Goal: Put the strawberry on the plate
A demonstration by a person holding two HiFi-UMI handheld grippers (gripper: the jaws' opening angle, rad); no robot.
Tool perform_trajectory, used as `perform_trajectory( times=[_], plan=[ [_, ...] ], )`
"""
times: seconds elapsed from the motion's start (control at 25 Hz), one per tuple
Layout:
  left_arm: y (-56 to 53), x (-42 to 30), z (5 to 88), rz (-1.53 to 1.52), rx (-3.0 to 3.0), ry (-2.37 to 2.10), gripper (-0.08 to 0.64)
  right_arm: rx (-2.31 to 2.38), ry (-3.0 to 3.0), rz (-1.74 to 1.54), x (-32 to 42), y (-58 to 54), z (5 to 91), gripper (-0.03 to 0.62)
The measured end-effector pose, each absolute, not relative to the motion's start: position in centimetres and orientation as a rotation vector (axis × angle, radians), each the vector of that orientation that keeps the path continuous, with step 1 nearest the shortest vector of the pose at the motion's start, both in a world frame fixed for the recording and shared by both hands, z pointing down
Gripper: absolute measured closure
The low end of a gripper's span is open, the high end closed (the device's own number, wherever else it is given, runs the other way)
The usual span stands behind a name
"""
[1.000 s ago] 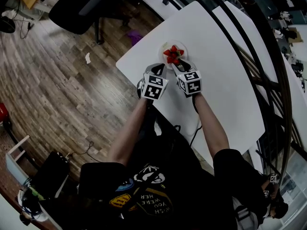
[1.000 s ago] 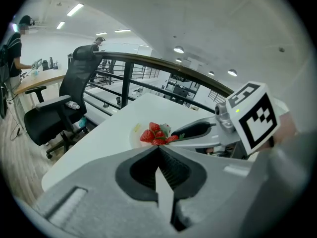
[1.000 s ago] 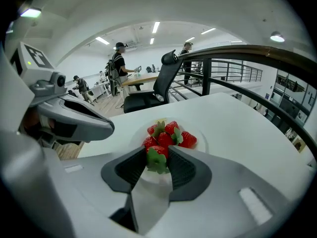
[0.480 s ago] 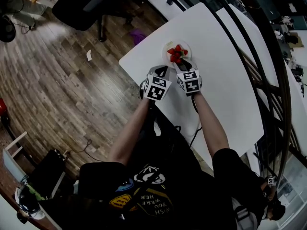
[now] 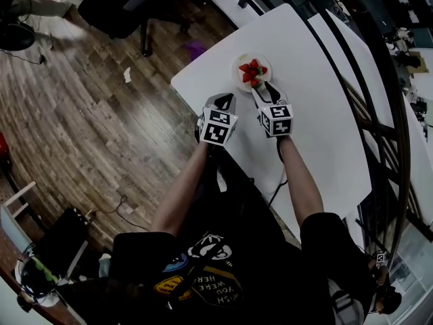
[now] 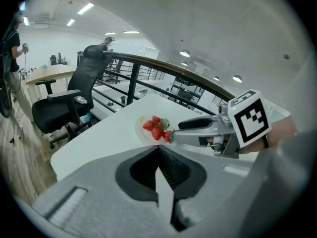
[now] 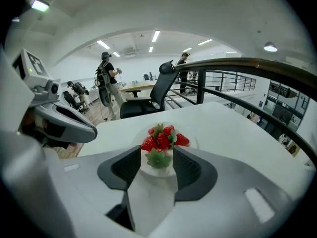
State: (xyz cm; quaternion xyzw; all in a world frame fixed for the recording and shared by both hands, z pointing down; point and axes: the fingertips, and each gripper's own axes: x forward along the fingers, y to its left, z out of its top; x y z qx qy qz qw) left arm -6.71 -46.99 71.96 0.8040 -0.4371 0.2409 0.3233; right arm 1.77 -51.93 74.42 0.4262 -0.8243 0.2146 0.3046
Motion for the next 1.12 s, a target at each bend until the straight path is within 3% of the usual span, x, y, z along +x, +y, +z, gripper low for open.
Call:
perform_trajectory(
  times=[0.12,0.52,1.12],
  plan=[
    [-46.3,-6.8,70.6,0.61,2.123,-1.171,0.555,1.176,-2.248,0.564,2.2,-50.9,71.9,0.398],
    [-41.2,-4.2,61.7,0.507,2.265,-1.28,0.555,1.34,-2.454,0.476,3.7,-43.5,59.9,0.528],
    [-33.9,-3.1,51.7,0.346,2.372,-1.517,0.555,1.412,-2.584,0.41,8.4,-33.9,51.9,0.589]
  ],
)
